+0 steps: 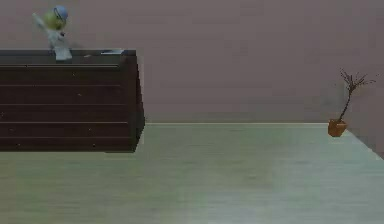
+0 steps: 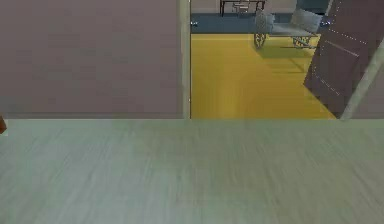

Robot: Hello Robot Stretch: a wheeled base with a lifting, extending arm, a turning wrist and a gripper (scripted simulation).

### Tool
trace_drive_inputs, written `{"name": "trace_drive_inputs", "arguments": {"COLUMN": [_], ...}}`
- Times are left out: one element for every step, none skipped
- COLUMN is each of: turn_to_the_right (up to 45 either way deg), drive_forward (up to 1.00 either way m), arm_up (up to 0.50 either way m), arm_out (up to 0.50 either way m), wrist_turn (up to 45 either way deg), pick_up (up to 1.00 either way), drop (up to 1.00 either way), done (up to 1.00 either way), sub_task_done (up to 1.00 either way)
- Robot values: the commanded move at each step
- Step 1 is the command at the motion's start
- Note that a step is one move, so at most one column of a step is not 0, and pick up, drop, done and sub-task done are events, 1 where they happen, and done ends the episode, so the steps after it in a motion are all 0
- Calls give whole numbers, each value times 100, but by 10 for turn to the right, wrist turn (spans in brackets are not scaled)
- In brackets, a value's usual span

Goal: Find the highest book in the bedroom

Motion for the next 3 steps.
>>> {"name": "trace_drive_inputs", "arguments": {"turn_to_the_right": [-450, -450, -450], "drive_forward": [0, 0, 0], "arm_up": [0, 0, 0], "arm_out": [0, 0, 0], "wrist_turn": [0, 0, 0], "pick_up": [0, 0, 0], "drop": [0, 0, 0], "done": [0, 0, 0], "sub_task_done": [0, 0, 0]}}
